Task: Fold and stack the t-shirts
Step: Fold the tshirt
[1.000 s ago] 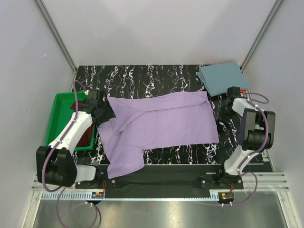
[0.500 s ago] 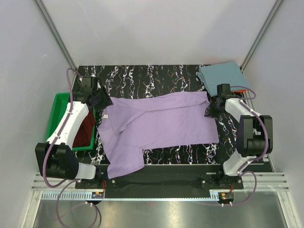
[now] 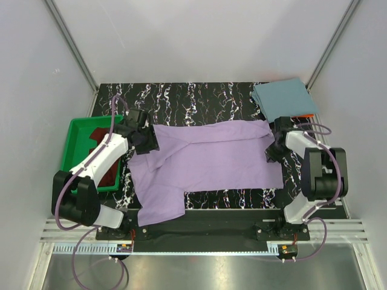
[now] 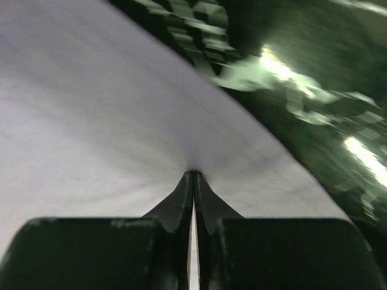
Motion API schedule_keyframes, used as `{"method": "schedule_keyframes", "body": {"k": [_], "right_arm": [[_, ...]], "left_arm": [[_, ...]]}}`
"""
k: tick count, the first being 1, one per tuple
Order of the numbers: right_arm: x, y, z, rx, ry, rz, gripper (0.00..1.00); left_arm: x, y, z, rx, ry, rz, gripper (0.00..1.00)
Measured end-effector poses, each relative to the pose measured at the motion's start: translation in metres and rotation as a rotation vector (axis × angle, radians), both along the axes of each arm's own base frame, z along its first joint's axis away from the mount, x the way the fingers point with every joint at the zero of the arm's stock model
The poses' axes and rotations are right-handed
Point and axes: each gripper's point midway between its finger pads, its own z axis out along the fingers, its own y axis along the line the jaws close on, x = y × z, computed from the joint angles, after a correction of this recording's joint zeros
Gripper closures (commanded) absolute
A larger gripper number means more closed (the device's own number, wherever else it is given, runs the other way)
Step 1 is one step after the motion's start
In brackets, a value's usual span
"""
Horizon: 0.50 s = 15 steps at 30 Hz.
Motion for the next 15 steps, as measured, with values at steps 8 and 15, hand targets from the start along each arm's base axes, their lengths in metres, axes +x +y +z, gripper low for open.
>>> {"method": "schedule_keyframes", "body": {"k": [8,15], "right_arm": [[-0.066,-0.027,0.025,-0.110,-0.006,-0.168,0.73],[0.011,-0.023,0.076,-0.061,-0.211,0.050,0.53]], "left_arm": [[0.003,0.007,-0.008,0.028,0.010,0.039,0.49],[0.038,0.001,-0.008,0.033,0.026,0.049,0.49]]}}
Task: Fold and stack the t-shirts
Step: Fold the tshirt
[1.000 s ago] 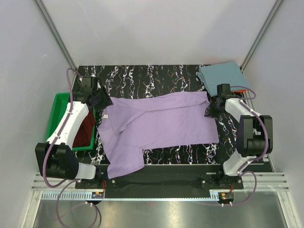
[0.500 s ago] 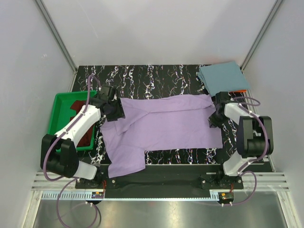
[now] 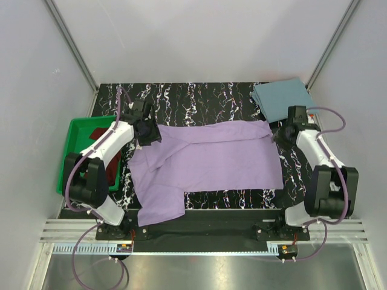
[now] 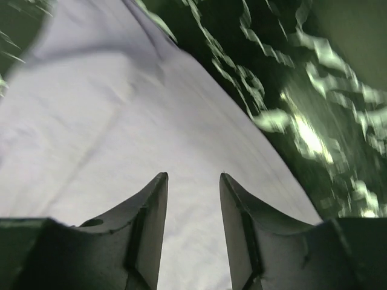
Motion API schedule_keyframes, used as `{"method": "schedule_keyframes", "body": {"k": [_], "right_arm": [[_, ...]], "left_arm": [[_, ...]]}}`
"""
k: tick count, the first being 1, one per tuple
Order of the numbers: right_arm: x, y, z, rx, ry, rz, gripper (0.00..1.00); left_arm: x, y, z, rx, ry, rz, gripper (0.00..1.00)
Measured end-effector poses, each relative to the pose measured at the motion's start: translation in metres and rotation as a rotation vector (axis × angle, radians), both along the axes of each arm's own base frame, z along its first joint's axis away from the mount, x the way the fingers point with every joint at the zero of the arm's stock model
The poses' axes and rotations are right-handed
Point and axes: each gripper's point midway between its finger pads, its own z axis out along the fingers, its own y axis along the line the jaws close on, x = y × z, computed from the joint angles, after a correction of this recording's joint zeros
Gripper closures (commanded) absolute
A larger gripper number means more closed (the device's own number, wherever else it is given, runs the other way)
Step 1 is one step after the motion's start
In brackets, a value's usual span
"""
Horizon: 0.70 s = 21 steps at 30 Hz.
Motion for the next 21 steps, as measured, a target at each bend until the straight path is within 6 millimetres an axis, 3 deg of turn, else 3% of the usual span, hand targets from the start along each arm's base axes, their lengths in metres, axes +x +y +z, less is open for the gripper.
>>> {"method": "schedule_keyframes", "body": {"k": [2,4,8,11,14,18,21], "right_arm": [[0.026,-0.007,0.008,0.002,-0.054,0.035,0.54],[0.039,-0.011,0.004,0.016,-0.069,0.057,0.59],[0.040,-0.004,-0.029,0.078,0.005,0.092,0.65],[0.034,0.000,-0.056,0.108,0.082,0.100,0.67],[0.027,0.001,-0.070,0.116,0.124,0.093,0.69],[0.023,0.000,-0.074,0.117,0.135,0.058,0.71],[0.022,-0.002,-0.075,0.116,0.129,0.011,0.73]], "left_arm": [[0.007,-0.001,0.000,-0.004,-0.012,0.004,0.49],[0.007,-0.001,0.000,-0.007,-0.017,0.004,0.49],[-0.009,-0.013,-0.011,-0.019,-0.005,-0.038,0.50],[-0.029,-0.037,-0.022,-0.040,0.018,-0.121,0.50],[-0.049,-0.073,-0.026,-0.062,0.021,-0.238,0.51],[-0.072,-0.119,-0.024,-0.091,-0.016,-0.388,0.50],[-0.089,-0.137,-0.027,-0.094,-0.021,-0.457,0.49]]}}
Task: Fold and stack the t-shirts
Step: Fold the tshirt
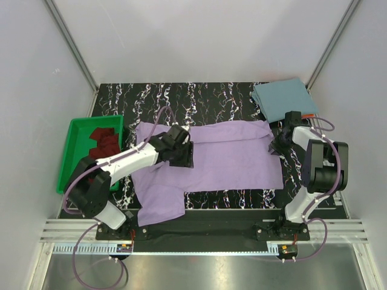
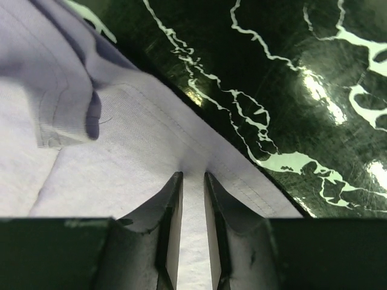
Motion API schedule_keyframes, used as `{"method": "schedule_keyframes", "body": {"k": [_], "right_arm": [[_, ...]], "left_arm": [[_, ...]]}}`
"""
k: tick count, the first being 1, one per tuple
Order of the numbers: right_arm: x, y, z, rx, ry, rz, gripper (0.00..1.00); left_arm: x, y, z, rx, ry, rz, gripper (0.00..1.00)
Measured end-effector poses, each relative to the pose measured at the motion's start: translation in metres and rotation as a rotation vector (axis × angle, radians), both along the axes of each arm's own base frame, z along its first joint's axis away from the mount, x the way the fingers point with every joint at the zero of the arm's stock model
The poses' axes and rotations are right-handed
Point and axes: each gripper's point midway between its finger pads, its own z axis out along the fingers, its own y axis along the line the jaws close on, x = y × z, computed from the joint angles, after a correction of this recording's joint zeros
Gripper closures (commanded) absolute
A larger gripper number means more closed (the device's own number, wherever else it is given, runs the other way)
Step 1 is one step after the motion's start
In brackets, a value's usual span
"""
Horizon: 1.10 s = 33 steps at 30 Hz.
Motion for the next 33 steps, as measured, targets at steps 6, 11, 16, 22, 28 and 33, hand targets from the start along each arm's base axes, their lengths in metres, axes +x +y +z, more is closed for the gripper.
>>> {"method": "schedule_keyframes", "body": {"k": [6,11,16,22,28,33], "right_arm": [[-0.013,-0.001,0.000,0.000,-0.009,-0.077,0.73],[-0.037,0.000,0.000,-0.007,0.013,-0.100,0.73],[-0.056,-0.001,0.001,-0.022,0.053,-0.108,0.70],[-0.072,-0.004,0.025,-0.050,0.044,-0.096,0.59],[-0.026,-0.014,0.068,-0.055,-0.081,-0.015,0.45],[0.025,-0.020,0.076,-0.028,-0.169,0.070,0.46]], "left_arm": [[-0.017,0.013,-0.031,0.092,0.049,0.050,0.50],[-0.041,0.044,-0.057,0.153,0.098,0.133,0.55],[-0.051,0.060,-0.061,0.169,0.089,0.187,0.56],[-0.069,0.086,-0.057,0.222,0.086,0.228,0.53],[-0.054,0.085,-0.013,0.225,0.040,0.233,0.45],[0.022,0.080,0.054,0.117,-0.101,0.330,0.45]]}}
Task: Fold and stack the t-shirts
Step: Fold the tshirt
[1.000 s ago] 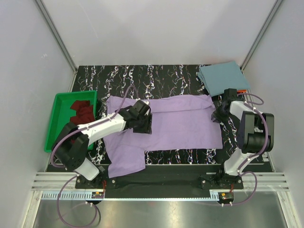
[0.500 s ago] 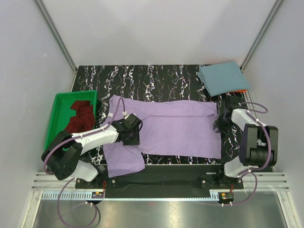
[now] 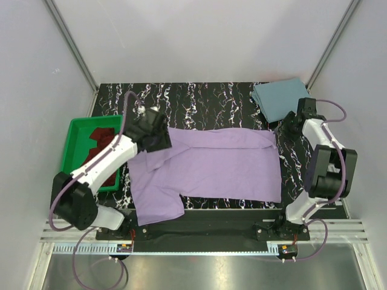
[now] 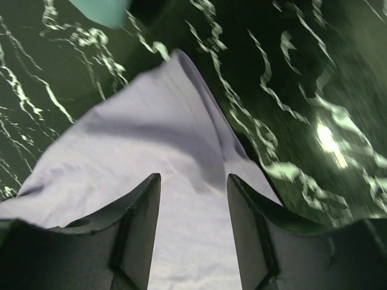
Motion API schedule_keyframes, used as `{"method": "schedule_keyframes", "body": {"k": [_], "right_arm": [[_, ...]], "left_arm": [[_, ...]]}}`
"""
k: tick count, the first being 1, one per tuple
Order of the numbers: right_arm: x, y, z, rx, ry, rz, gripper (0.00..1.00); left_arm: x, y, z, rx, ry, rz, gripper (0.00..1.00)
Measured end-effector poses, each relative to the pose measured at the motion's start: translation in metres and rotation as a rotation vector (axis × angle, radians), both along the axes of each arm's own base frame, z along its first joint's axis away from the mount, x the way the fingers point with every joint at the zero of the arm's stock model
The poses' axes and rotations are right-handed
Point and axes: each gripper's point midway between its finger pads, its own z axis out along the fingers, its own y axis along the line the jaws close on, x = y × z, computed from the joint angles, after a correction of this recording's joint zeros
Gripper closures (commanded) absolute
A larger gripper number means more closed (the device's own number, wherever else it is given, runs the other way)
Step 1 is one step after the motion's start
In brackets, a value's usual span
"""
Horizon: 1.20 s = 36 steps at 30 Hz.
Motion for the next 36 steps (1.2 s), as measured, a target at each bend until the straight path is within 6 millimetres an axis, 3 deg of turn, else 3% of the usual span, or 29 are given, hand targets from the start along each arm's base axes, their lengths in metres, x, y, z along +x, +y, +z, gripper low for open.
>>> {"method": "schedule_keyframes", "body": {"k": [3,8,11,17,20,23,29,36], "right_arm": [[0.023,0.002,-0.010,0.017,-0.018,0.057,0.52],[0.047,0.002,-0.031,0.024,-0.004,0.127,0.48],[0.055,0.002,-0.039,0.024,-0.005,0.163,0.47],[0.062,0.001,-0.050,0.042,-0.025,0.210,0.48],[0.063,-0.001,-0.060,0.049,-0.022,0.227,0.55],[0.063,-0.004,-0.067,0.044,-0.015,0.247,0.69],[0.073,-0.010,-0.061,0.007,-0.056,0.283,0.90],[0.090,-0.016,-0.056,-0.056,-0.135,0.330,0.93]], "left_arm": [[0.045,0.029,0.004,-0.023,-0.011,0.107,0.45],[0.079,0.069,-0.036,-0.012,0.104,0.205,0.46],[0.079,0.072,-0.056,-0.032,0.167,0.207,0.46],[0.083,0.066,-0.075,-0.066,0.225,0.193,0.47],[0.083,0.066,-0.084,-0.073,0.247,0.195,0.47],[0.085,0.070,-0.088,-0.072,0.260,0.205,0.48],[0.091,0.079,-0.093,-0.072,0.267,0.231,0.48],[0.089,0.082,-0.104,-0.053,0.294,0.240,0.48]]}}
